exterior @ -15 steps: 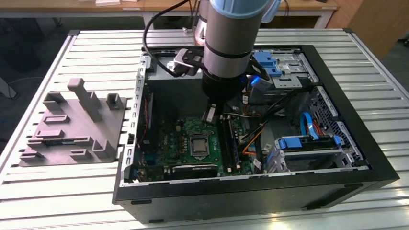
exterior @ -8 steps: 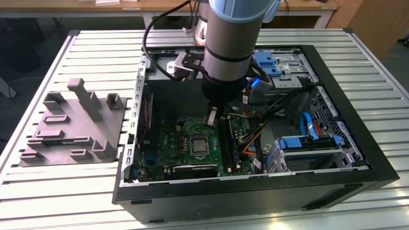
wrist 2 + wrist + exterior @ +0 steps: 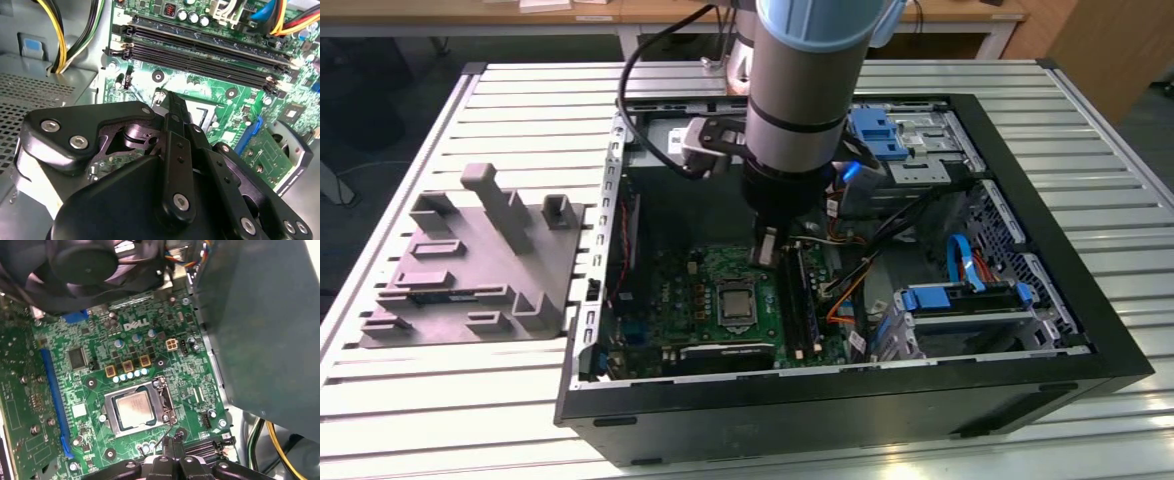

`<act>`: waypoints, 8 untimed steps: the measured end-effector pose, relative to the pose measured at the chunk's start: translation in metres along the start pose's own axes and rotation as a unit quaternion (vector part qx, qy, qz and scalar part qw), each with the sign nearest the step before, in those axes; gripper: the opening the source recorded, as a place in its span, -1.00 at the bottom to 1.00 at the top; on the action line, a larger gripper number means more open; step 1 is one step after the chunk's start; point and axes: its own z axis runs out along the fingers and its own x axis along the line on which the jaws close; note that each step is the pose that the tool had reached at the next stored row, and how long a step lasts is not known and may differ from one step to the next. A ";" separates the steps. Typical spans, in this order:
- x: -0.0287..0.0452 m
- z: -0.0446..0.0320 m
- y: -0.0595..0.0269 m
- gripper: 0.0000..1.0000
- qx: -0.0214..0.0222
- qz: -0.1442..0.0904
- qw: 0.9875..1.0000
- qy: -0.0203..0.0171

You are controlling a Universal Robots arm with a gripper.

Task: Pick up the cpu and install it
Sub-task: 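Install the first cpu locking lever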

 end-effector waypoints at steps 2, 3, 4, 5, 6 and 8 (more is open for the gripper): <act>0.0001 0.0005 0.0000 -0.79 0.000 -0.010 1.000 0.001; 0.0001 0.0006 0.0000 -0.79 0.000 -0.014 1.000 0.001; 0.0002 0.0008 -0.0001 -0.79 0.000 -0.018 1.000 0.001; 0.0007 0.0009 0.0000 -0.79 0.000 -0.021 1.000 0.001; 0.0012 0.0009 0.0000 -0.79 0.000 -0.024 1.000 0.001; 0.0033 0.0009 -0.0003 -0.79 0.000 -0.026 1.000 0.002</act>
